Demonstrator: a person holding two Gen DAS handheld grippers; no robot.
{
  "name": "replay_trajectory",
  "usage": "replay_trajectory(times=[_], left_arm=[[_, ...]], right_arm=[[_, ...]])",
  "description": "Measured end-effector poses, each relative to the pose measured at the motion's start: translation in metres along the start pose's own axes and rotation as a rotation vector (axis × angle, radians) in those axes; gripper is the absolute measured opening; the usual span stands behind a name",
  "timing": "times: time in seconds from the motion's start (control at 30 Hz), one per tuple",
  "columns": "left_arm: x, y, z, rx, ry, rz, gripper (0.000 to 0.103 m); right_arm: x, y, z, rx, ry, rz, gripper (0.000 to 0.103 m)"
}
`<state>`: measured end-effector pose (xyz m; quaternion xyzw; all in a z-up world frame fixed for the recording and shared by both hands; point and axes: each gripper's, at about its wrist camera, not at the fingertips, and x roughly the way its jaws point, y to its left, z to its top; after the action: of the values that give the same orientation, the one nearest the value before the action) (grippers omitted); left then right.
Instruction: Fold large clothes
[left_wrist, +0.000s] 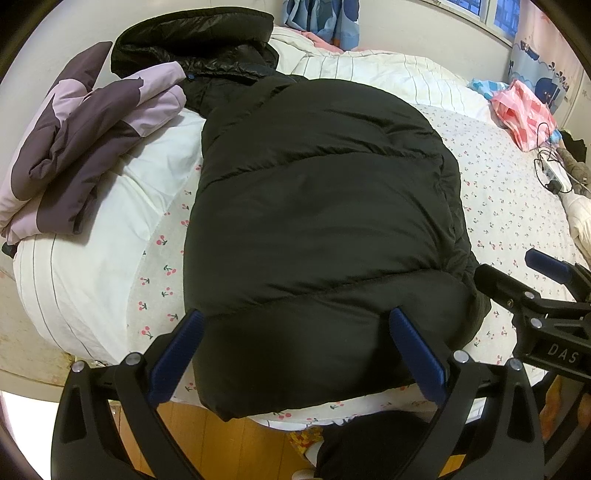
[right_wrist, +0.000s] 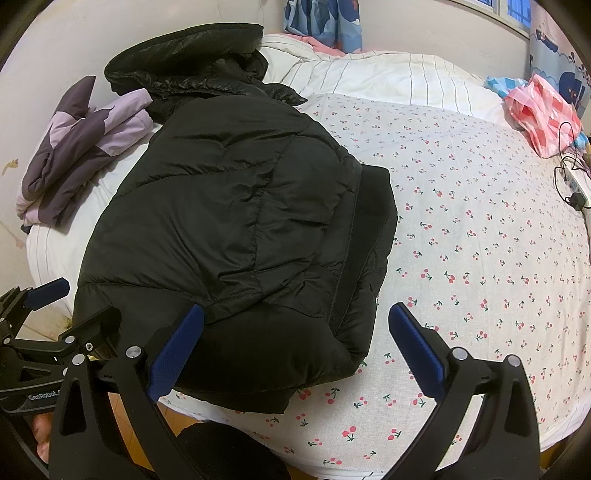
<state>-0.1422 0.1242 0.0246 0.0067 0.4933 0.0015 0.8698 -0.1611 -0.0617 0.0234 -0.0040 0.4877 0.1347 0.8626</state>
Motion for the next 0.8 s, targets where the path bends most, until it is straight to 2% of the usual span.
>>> replay_trajectory(times=[0.8], left_arm=[[0.0011, 0.0062, 0.0024, -0.029, 0.014, -0.013, 0.096]], right_arm=[[-0.0009, 0.0021, 0.0017, -0.004, -0.012, -0.03, 0.097]])
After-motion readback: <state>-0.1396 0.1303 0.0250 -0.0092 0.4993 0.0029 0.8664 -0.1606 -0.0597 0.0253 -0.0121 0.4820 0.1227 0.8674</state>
